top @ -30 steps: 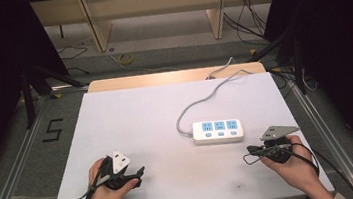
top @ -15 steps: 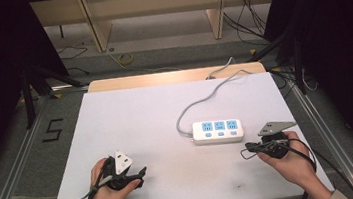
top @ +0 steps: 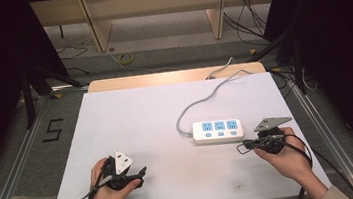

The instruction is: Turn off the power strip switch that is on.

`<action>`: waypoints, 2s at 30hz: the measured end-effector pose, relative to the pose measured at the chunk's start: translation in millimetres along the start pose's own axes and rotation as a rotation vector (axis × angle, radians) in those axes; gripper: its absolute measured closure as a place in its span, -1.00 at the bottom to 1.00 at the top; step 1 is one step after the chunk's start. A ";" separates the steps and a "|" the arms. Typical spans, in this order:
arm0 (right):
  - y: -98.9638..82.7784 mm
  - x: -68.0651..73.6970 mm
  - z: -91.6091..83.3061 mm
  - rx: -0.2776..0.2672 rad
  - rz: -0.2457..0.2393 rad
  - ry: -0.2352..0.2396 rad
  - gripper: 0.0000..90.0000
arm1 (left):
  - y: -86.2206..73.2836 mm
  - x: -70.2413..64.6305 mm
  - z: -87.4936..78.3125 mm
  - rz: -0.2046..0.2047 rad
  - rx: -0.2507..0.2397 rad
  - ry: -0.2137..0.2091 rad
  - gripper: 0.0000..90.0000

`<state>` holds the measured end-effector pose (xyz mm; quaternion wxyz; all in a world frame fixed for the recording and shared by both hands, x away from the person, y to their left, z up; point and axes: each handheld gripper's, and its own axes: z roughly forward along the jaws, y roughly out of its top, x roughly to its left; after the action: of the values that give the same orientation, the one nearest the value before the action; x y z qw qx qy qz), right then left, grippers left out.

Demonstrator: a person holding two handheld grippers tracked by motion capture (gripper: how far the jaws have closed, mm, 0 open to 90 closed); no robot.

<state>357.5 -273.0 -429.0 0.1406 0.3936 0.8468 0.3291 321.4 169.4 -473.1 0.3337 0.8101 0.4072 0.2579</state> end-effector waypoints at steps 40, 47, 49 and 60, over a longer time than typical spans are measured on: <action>22.8 -9.3 13.1 0.030 0.038 -0.011 1.00 | -0.8 0.4 0.4 0.004 0.003 0.004 -0.49; 27.7 -10.9 14.9 0.035 0.046 -0.009 1.00 | -0.1 -1.3 1.2 0.021 0.010 0.003 -0.49; 28.7 -11.6 15.8 0.037 0.047 -0.012 1.00 | 0.4 -1.7 1.9 0.018 0.009 0.003 -0.49; 34.1 -14.2 18.7 0.055 0.054 -0.016 1.00 | -0.1 -1.4 1.9 0.015 0.010 0.004 -0.49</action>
<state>395.6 -259.3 -420.4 0.1276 0.4224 0.8434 0.3065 321.9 167.6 -474.6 0.3271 0.8143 0.4029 0.2600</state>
